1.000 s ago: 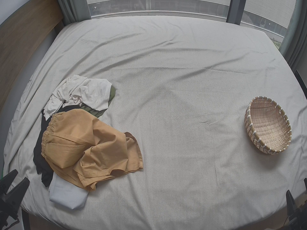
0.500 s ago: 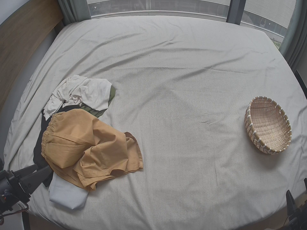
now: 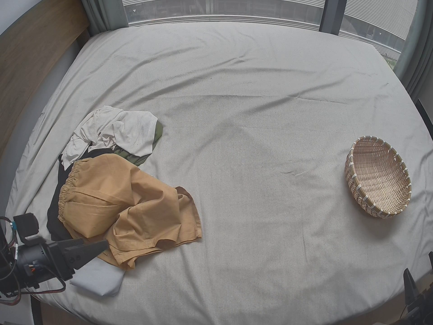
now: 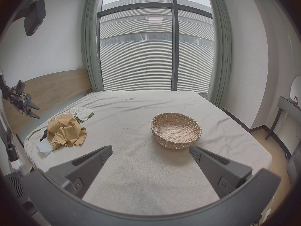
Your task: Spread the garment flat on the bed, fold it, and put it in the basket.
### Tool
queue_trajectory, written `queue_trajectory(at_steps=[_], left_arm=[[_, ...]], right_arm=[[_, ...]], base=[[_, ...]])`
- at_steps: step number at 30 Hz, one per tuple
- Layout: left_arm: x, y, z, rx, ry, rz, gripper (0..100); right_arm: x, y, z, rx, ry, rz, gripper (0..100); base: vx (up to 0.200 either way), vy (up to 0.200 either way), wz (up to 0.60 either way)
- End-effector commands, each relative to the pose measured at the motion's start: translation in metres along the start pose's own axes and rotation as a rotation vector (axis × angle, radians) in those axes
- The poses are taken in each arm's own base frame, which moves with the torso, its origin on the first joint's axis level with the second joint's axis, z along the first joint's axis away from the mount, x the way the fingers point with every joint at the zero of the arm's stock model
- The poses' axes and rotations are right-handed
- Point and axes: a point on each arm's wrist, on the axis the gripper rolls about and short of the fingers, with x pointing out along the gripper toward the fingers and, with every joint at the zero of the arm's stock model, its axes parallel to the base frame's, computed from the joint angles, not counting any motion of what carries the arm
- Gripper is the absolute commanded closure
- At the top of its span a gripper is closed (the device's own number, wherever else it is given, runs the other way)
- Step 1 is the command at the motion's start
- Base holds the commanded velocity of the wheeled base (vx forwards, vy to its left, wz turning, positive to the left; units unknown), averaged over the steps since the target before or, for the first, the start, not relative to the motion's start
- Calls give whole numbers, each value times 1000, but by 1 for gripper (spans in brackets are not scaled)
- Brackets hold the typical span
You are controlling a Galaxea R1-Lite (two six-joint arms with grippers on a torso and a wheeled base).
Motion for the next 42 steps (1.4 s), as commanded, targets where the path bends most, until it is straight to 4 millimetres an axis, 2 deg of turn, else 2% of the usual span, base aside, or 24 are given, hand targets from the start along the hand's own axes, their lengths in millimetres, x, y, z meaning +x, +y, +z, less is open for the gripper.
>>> queue_trajectory(at_steps=[1,8,14,20,21,33,42], left_arm=[[40,9,-4,-30,135,37,0],[66,1,-13,-63,213,-3,0],[89,8,-21,-73,267,26,0],[103,16,-31,-81,294,41,0],[109,20,-38,-84,306,48,0],[129,38,-66,-88,330,80,0],[138,39,-68,-124,338,85,0]], right_arm=[[0,0,-5,1,4,-1,0],[0,0,-5,1,4,-1,0],[0,0,-5,1,1,-1,0],[0,0,-5,1,1,-1,0],[0,0,-5,1,1,-1,0],[0,0,-5,1,3,-1,0],[0,0,-5,1,3,-1,0]], base=[[0,0,0],[0,0,0],[0,0,0],[0,0,0],[0,0,0],[0,0,0],[0,0,0]])
